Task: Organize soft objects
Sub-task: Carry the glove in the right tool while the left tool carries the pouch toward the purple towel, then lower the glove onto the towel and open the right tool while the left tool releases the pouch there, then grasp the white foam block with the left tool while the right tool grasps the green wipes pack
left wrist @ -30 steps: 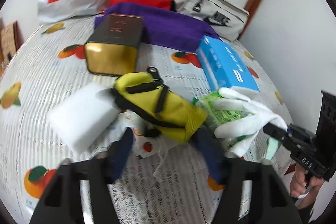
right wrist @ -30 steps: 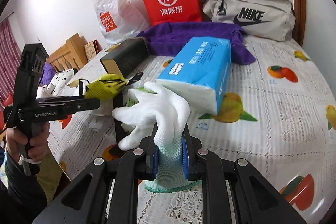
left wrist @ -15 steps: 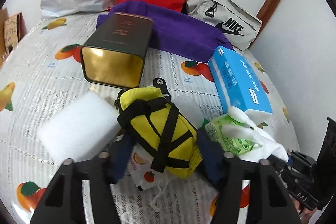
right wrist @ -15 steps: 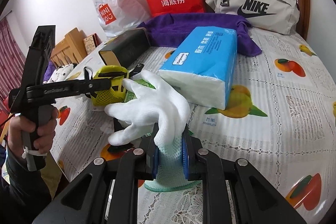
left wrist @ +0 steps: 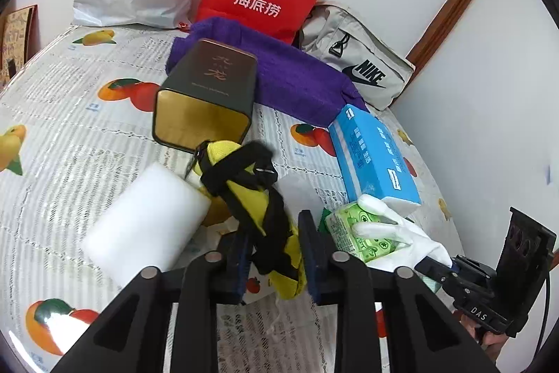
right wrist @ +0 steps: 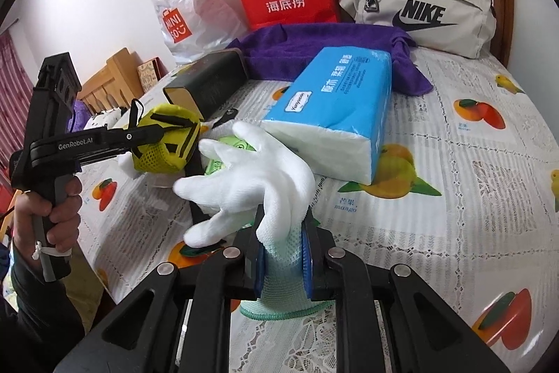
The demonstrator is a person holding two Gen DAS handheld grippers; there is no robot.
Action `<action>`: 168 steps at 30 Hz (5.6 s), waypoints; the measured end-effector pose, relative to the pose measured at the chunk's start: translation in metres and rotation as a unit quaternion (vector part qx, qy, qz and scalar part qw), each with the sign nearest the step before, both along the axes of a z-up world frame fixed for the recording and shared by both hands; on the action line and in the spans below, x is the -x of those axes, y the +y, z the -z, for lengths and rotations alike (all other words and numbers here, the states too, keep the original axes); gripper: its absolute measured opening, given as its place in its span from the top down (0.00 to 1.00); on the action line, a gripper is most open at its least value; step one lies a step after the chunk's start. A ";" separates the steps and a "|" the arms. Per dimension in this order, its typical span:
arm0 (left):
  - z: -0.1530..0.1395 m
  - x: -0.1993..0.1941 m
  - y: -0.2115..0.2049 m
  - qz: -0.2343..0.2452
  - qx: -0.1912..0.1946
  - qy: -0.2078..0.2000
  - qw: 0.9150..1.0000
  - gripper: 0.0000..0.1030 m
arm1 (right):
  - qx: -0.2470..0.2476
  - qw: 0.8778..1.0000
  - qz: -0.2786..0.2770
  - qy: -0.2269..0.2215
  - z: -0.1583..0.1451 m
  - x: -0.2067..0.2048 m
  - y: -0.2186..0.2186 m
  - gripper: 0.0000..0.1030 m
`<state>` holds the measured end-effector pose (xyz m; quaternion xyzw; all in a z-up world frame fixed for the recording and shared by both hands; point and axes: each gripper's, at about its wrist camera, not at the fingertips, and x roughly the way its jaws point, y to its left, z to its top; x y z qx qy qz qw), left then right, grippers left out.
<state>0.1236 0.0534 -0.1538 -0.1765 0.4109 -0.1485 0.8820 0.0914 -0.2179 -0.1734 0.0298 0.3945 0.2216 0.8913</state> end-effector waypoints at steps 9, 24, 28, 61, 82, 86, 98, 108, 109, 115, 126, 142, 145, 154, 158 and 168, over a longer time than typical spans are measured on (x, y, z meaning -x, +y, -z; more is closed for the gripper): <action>-0.009 0.011 0.012 0.006 0.020 -0.017 1.000 0.86 | -0.002 1.000 0.012 -0.017 -0.015 0.013 -0.010 0.86; -0.019 0.016 0.038 -0.020 0.002 -0.027 0.999 0.86 | -0.003 0.999 0.030 -0.040 -0.038 0.025 -0.021 0.86; -0.020 0.012 0.046 -0.033 0.000 -0.025 0.999 0.86 | 0.001 0.999 0.034 -0.040 -0.041 0.021 -0.024 0.86; -0.088 -0.108 0.051 -0.038 -0.049 -0.037 0.997 0.86 | 0.005 0.996 0.059 -0.060 -0.101 -0.137 -0.015 0.86; -0.069 -0.244 0.027 0.004 -0.061 0.002 0.998 0.86 | 0.034 0.996 0.077 -0.022 -0.075 -0.261 -0.010 0.86; -0.058 -0.274 0.015 0.022 -0.070 0.015 0.997 0.86 | 0.039 0.996 0.076 -0.009 -0.063 -0.281 -0.009 0.86; -0.018 -0.337 -0.006 0.036 -0.079 0.064 0.994 0.86 | 0.055 0.996 0.062 0.036 -0.027 -0.321 -0.007 0.86; -0.011 -0.344 -0.011 0.029 -0.093 0.080 0.992 0.79 | 0.065 0.995 0.053 0.049 -0.023 -0.325 -0.004 0.82; -0.011 -0.345 -0.010 0.027 -0.096 0.082 0.992 0.73 | 0.065 0.995 0.052 0.051 -0.024 -0.325 -0.004 0.74; -0.022 -0.331 -0.009 0.017 -0.124 0.074 0.989 0.33 | 0.062 0.995 0.058 0.059 -0.028 -0.317 -0.010 0.47; -0.054 -0.287 0.001 -0.015 -0.170 0.065 0.983 0.26 | 0.059 0.991 0.098 0.064 -0.052 -0.277 -0.025 0.33; -0.072 -0.143 0.037 -0.046 -0.146 0.039 0.988 0.26 | 0.084 0.994 0.074 -0.015 -0.094 -0.147 0.002 0.26; -0.063 -0.117 0.042 -0.044 -0.147 0.044 0.987 0.26 | 0.071 0.995 0.072 -0.011 -0.091 -0.125 0.005 0.26; -0.024 -0.055 0.040 0.000 -0.152 0.054 0.987 0.26 | 0.061 0.996 0.068 0.011 -0.071 -0.070 0.015 0.26; -0.002 -0.043 0.042 0.010 -0.160 0.068 0.985 0.26 | 0.060 0.997 0.057 0.009 -0.061 -0.047 0.022 0.26; 0.034 -0.030 0.036 0.012 -0.190 0.066 0.979 0.27 | 0.060 0.998 0.011 0.023 -0.028 -0.022 0.059 0.26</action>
